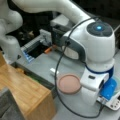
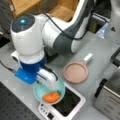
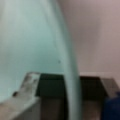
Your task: Pick up the pan. Place the pan on the table. Pick up the bowl. Place the bowl on the stove.
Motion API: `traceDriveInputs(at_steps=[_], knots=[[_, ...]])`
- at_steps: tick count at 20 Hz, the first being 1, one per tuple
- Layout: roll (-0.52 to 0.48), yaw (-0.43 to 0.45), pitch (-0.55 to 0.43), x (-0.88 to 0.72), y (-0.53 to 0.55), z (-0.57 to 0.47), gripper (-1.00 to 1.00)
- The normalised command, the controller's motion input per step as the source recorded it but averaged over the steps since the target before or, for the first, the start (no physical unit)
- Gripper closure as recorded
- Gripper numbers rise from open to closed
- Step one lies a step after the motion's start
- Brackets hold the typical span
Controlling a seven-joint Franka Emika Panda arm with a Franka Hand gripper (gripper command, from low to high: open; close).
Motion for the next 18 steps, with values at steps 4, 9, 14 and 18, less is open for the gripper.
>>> traceDriveInputs(at_steps=[4,9,14,18], knots=[[-0.157,-0.103,0.075,-0.14,0.23,-0.06,1.0],[-0.214,-0.069,0.053,-0.18,0.18,-0.09,1.0],[-0.199,-0.091,-0.062,-0.23,0.2,-0.24,1.0],[-0.211,-0.101,-0.153,-0.24,0.22,-0.36,1.0]])
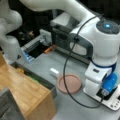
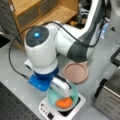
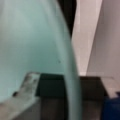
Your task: Pick up the pan. Place the pan on the table. Pick up the bowl. Place the bowl on the stove.
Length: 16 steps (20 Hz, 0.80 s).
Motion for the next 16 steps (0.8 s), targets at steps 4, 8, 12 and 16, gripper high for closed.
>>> traceDriveInputs(at_steps=[4,8,12,16], knots=[[-0.223,-0.033,-0.208,-0.15,0.1,-0.29,1.0],[-0.216,0.01,-0.196,-0.11,0.01,-0.18,1.0],[-0.218,0.031,-0.16,-0.15,-0.04,-0.12,1.0],[-0.241,0.06,-0.159,-0.19,-0.11,-0.15,-1.0]])
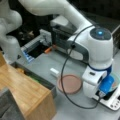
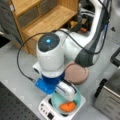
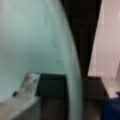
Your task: Pick up the pan. Place the pan on the table. Pick up the bowl. Place the bowl on the stove.
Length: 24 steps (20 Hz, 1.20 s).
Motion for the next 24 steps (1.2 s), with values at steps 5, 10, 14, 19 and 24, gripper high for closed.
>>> traceDriveInputs(at_steps=[5,10,14,19,24], knots=[[-0.231,0.088,-0.155,-0.2,-0.12,-0.14,-1.0],[-0.214,0.111,-0.158,-0.2,-0.07,-0.11,-1.0],[-0.197,0.118,-0.167,-0.19,-0.02,-0.11,-1.0],[-0.188,0.115,-0.164,-0.18,-0.01,-0.11,-1.0],[-0.178,0.106,-0.124,-0.18,-0.01,-0.05,-1.0]])
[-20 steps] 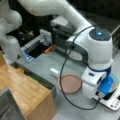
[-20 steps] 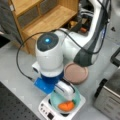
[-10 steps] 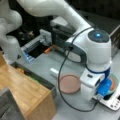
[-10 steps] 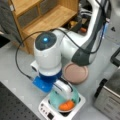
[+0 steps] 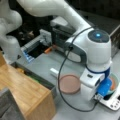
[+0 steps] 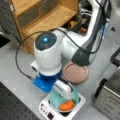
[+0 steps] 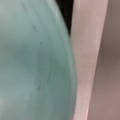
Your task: Pick up the pan. Place the pan on the table. Pick up the bowl. Place the bowl on the stove.
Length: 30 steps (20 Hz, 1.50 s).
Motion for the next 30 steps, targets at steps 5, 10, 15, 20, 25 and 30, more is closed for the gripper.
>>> traceDriveInputs(at_steps=[5,10,15,20,25,30], knots=[[-0.147,0.047,-0.038,-0.19,0.02,0.11,-1.0],[-0.12,0.051,-0.017,-0.23,0.02,0.3,-1.0],[-0.085,0.042,-0.002,-0.34,-0.01,0.3,-1.0],[-0.051,0.03,-0.03,-0.46,-0.04,0.06,-1.0],[-0.048,-0.008,-0.072,-0.74,-0.11,-0.04,-1.0],[-0.032,-0.053,-0.154,-0.94,-0.14,-0.01,-1.0]])
